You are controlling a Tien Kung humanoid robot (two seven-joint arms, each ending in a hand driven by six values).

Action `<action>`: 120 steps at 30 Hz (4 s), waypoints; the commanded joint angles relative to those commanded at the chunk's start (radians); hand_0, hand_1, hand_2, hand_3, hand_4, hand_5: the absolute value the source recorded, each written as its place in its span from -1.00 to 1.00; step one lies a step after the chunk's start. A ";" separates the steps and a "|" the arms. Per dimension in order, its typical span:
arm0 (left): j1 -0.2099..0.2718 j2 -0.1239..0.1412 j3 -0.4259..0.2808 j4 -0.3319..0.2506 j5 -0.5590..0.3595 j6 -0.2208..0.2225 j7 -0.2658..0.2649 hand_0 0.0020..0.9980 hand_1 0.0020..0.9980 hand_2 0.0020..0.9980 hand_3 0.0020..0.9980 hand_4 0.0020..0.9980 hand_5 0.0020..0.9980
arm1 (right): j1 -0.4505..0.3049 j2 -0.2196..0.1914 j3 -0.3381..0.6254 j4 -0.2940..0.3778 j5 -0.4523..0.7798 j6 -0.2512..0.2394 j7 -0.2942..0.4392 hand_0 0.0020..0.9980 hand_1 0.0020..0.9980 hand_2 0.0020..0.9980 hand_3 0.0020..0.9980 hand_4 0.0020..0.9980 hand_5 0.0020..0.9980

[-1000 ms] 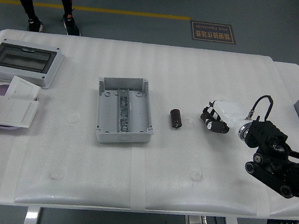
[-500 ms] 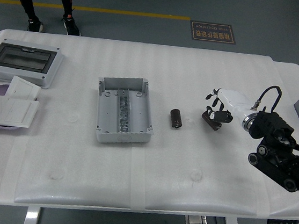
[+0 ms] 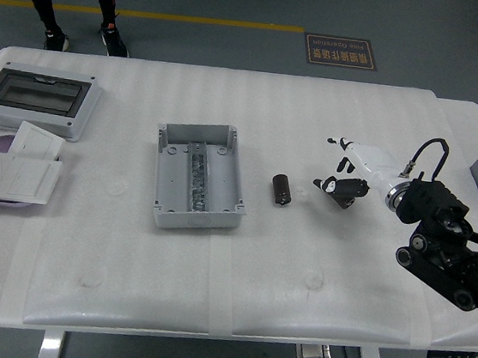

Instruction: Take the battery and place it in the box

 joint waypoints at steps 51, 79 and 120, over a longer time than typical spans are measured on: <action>-0.007 0.002 0.018 -0.003 -0.032 0.017 -0.028 0.22 0.30 -0.01 -0.03 -0.17 -0.14 | -0.028 0.014 -0.074 -0.039 -0.040 -0.038 -0.014 -0.24 -0.10 0.10 0.39 0.11 -0.46; -0.012 0.009 0.028 -0.002 -0.051 0.039 -0.066 0.21 0.30 0.11 -0.02 -0.16 -0.11 | -0.027 0.013 -0.077 -0.044 -0.030 -0.066 0.013 -0.31 -0.17 0.02 0.39 -0.02 -0.57; -0.011 0.007 0.014 -0.004 -0.031 0.038 -0.059 0.20 0.30 0.31 -0.02 -0.16 -0.06 | 0.031 0.195 -0.041 0.234 -0.041 -0.104 -0.012 -0.27 -0.14 -0.01 0.34 -0.50 -1.00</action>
